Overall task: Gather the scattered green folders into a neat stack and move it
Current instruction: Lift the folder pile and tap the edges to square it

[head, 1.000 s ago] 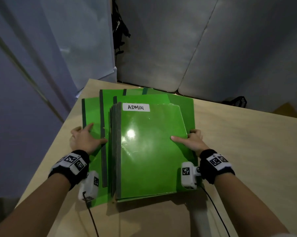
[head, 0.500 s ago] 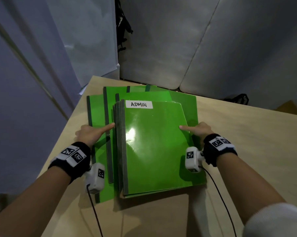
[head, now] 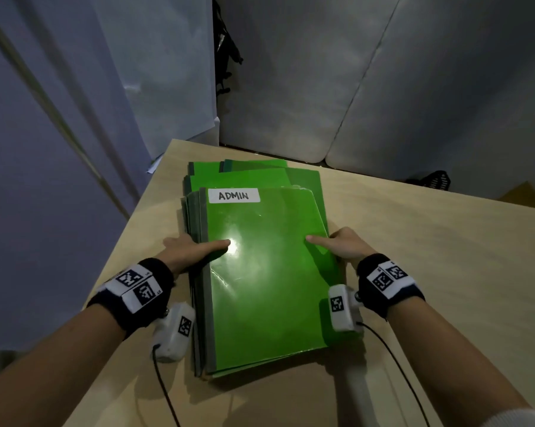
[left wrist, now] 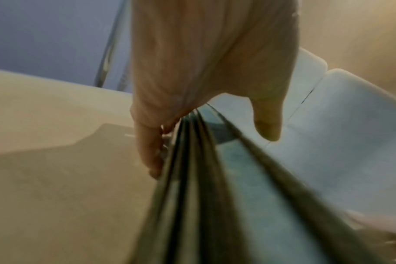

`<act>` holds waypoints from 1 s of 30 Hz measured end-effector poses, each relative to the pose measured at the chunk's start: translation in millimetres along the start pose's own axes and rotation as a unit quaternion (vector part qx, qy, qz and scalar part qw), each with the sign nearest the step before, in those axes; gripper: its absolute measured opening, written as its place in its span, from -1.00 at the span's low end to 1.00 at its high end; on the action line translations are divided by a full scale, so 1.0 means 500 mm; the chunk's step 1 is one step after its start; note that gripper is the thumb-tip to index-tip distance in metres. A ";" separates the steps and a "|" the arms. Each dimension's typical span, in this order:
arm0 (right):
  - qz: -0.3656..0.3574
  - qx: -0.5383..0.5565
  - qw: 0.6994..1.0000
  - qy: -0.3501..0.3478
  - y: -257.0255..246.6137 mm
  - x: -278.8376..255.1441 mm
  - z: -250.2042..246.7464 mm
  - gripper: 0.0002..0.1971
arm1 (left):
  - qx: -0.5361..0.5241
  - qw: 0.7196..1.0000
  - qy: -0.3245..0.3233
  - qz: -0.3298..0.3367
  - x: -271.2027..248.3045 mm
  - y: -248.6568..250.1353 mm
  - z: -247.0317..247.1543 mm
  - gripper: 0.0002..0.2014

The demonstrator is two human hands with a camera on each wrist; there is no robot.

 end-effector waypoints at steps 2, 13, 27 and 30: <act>-0.006 0.014 1.000 0.004 -0.003 -0.012 0.011 -0.45 | -0.002 1.000 -0.029 -0.011 0.031 -0.002 0.022 0.40; 0.029 0.092 0.995 -0.002 0.036 -0.062 0.003 -0.04 | -0.175 0.982 -0.066 0.025 -0.066 0.026 0.059 0.16; 0.031 0.145 0.989 0.005 0.075 -0.148 0.027 -0.06 | -0.166 0.979 -0.117 0.025 -0.138 -0.011 0.086 -0.46; 0.022 0.135 0.990 0.017 0.082 -0.175 0.025 -0.12 | -0.171 0.978 -0.112 0.045 -0.134 -0.020 0.094 0.02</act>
Point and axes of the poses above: each hand's wrist, its own x-axis towards the middle knuckle, its own z-axis out of the palm, y = z × x, the point moved 4 cm from there along x, towards the middle knuckle, and after that the axes turned 14 degrees about -z, right-handed, at the moved point
